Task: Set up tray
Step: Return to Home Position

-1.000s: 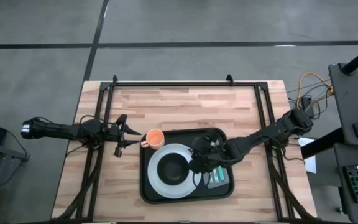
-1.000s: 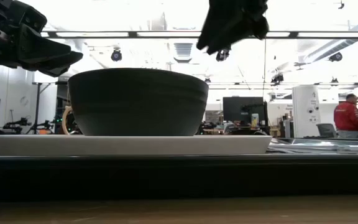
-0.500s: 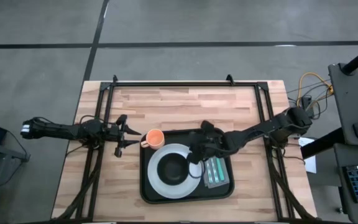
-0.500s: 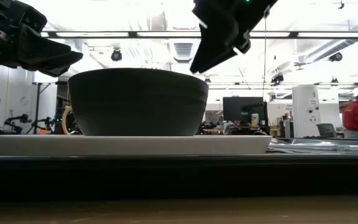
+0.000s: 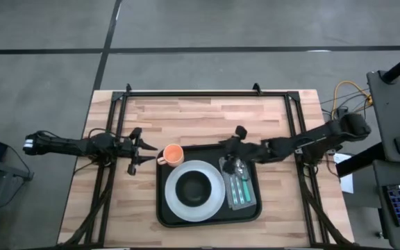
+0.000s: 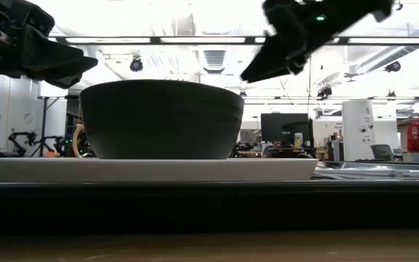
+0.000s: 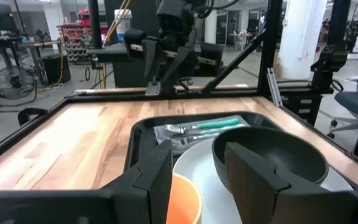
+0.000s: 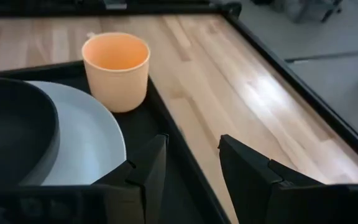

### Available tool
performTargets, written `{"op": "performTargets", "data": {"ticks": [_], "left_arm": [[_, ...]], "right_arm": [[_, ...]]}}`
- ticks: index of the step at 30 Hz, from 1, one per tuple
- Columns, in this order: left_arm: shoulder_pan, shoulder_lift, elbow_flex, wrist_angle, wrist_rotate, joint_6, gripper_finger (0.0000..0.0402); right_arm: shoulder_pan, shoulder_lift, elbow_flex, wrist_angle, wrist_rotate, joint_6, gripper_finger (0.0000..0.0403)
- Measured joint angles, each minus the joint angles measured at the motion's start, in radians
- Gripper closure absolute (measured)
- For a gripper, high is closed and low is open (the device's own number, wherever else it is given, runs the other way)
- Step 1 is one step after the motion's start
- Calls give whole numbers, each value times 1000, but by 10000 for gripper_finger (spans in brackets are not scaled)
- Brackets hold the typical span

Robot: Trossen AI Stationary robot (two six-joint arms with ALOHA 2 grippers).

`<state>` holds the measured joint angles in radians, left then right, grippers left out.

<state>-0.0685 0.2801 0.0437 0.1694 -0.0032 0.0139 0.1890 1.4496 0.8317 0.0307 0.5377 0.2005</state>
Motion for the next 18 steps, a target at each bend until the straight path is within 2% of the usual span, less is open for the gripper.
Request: {"op": "performTargets", "data": {"ticks": [7,12,18], "left_arm": [[0,-9,1,24,1,3,272],[0,-50,1,24,4,12,272],[0,-115,-4,28,36,29,272]], "right_arm": [[0,-227,-238,162,-46,-69,270],[-1,-389,-396,239,-45,-58,266],[0,-551,-502,301,-46,-56,262]]}}
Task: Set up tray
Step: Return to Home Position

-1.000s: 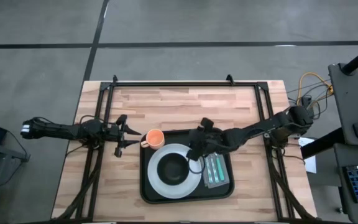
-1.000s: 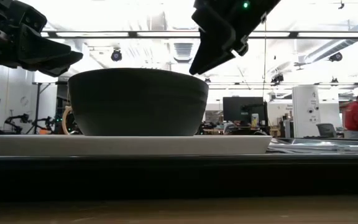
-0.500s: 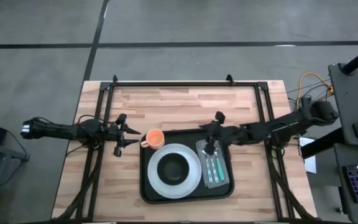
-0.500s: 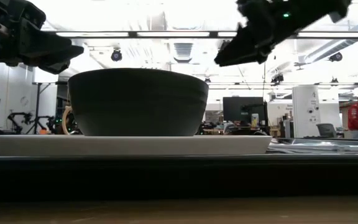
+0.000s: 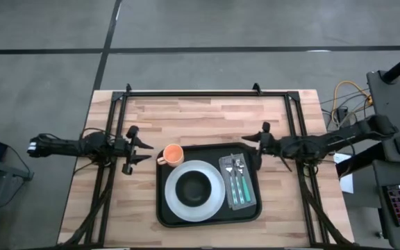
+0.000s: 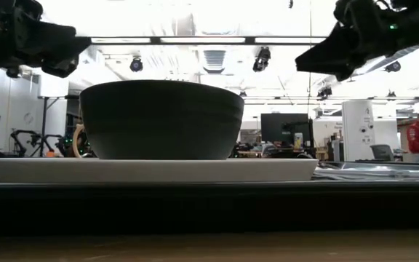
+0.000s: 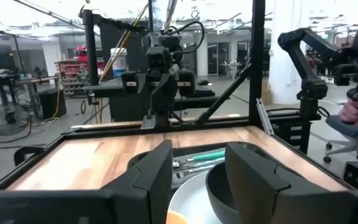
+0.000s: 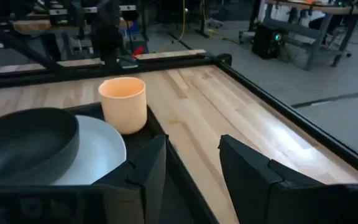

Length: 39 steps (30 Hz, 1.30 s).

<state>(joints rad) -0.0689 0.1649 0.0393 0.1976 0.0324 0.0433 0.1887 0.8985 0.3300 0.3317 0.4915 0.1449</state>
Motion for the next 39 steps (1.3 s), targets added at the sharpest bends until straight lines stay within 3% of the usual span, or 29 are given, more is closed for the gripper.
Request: {"op": "performTargets", "data": {"ticks": [31,36,39], "left_arm": [[0,-128,-29,-49,-1,-27,272],[0,-128,-29,-52,-1,-27,272],[0,-128,-29,-52,-2,-27,272]], "right_arm": [[1,-691,-300,30,-53,-108,272],[0,-833,-307,-40,-229,-154,275],[0,-899,-305,-100,-268,-152,273]]}}
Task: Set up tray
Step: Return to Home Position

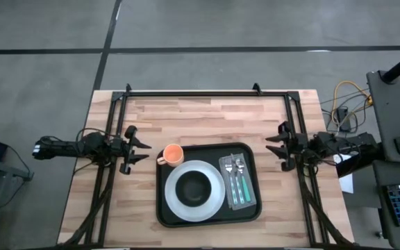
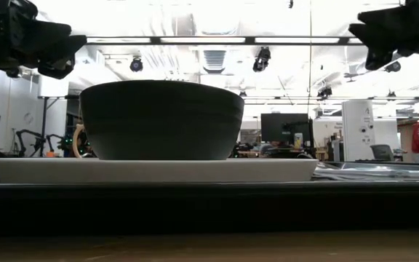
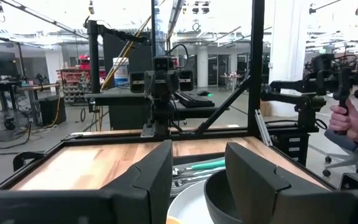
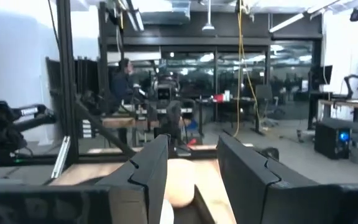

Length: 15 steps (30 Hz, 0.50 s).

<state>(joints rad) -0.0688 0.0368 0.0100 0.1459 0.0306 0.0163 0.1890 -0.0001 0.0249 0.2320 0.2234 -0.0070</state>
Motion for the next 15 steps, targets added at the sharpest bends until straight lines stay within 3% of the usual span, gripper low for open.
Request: {"op": "performTargets", "data": {"ticks": [11,15], "left_arm": [[0,2,0,-1,-1,0,272],[0,2,0,-1,1,0,272]], "right_arm": [[1,0,-1,-144,-48,34,271],[0,0,-16,-123,-72,40,275]]}}
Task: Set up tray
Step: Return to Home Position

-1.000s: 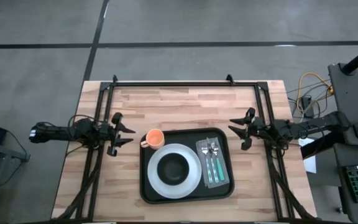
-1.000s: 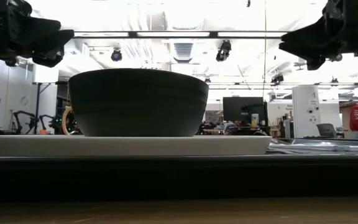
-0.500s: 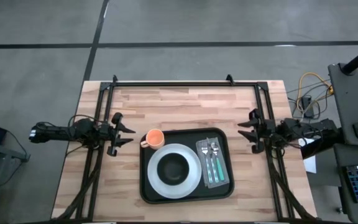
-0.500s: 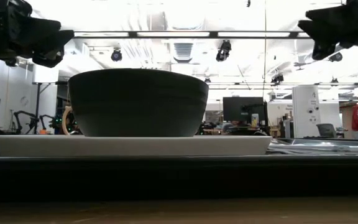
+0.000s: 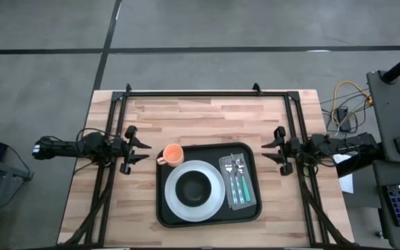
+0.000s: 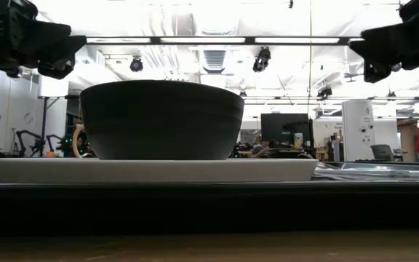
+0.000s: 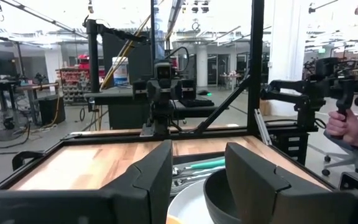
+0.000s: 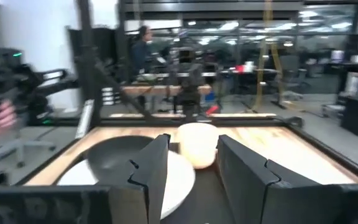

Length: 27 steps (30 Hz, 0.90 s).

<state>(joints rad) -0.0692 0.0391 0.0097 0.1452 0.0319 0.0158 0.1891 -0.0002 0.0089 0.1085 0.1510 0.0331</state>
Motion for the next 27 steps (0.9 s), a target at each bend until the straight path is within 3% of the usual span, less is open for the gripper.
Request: {"op": "performTargets", "data": {"ticks": [9,27], "left_arm": [[0,38,0,-15,0,0,272],[0,181,0,-15,-1,0,272]], "right_arm": [[1,8,0,-94,-202,-110,268],[0,90,0,-95,-202,-88,271]]}}
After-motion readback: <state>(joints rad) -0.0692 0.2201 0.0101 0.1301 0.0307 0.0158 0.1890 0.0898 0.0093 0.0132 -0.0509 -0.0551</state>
